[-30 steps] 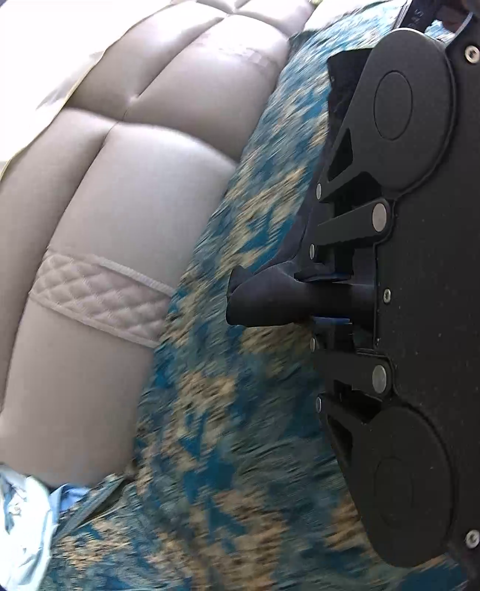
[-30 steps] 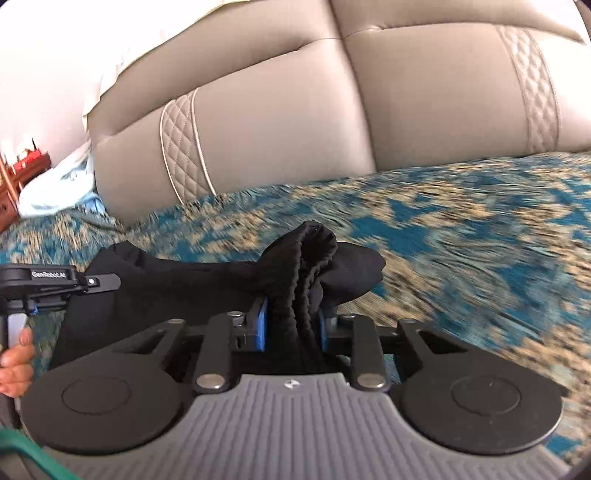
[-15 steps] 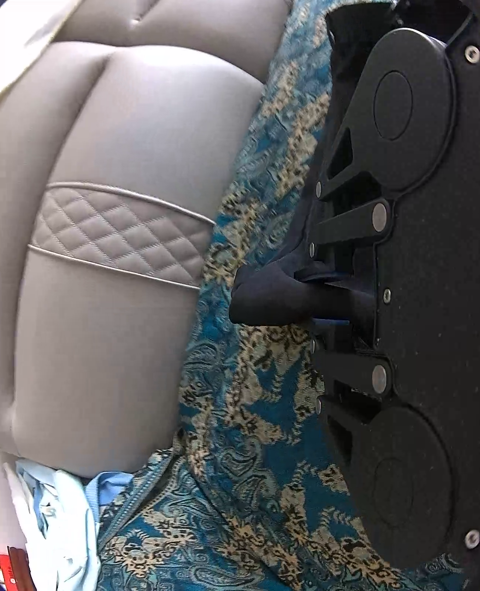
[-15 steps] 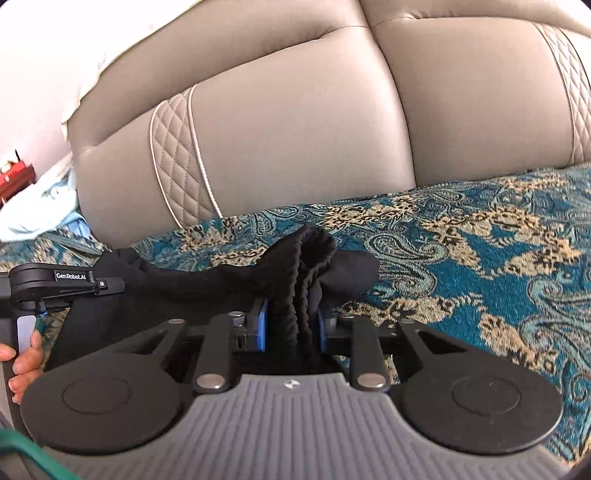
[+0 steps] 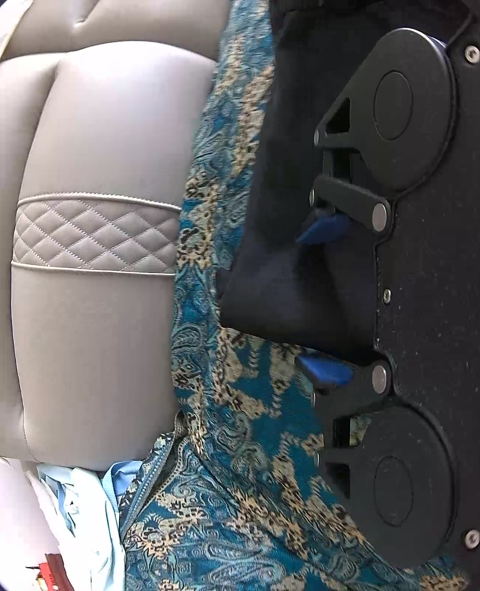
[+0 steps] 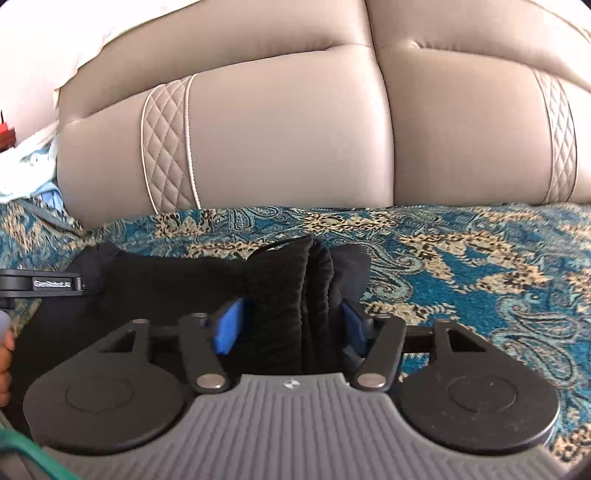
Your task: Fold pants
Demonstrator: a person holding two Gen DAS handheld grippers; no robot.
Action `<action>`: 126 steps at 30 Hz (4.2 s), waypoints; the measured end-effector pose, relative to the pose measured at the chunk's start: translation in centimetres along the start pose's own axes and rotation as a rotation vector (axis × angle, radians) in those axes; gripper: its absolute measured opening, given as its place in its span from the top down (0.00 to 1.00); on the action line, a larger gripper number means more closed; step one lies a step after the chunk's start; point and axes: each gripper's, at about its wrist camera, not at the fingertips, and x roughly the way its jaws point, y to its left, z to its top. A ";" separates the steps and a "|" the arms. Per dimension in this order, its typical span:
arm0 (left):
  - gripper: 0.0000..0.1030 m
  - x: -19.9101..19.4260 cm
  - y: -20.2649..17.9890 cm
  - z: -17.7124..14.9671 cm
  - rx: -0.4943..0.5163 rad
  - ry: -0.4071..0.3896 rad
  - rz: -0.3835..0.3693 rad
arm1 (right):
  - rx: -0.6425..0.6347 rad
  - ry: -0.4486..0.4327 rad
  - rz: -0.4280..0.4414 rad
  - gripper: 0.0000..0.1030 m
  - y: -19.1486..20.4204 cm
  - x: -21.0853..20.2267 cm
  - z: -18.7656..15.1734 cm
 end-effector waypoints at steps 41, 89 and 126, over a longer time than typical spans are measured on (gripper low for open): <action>0.06 -15.9 0.6 -15.1 0.121 -0.065 -0.037 | -0.041 -0.129 0.019 0.00 1.6 -13.9 -12.3; 0.00 -14.9 1.5 -16.8 0.053 -0.055 -0.090 | -0.180 -0.140 -0.049 0.00 5.6 -11.5 -14.3; 0.00 -15.2 1.2 -16.9 0.044 -0.070 -0.082 | -0.182 -0.141 -0.048 0.00 5.6 -11.5 -14.4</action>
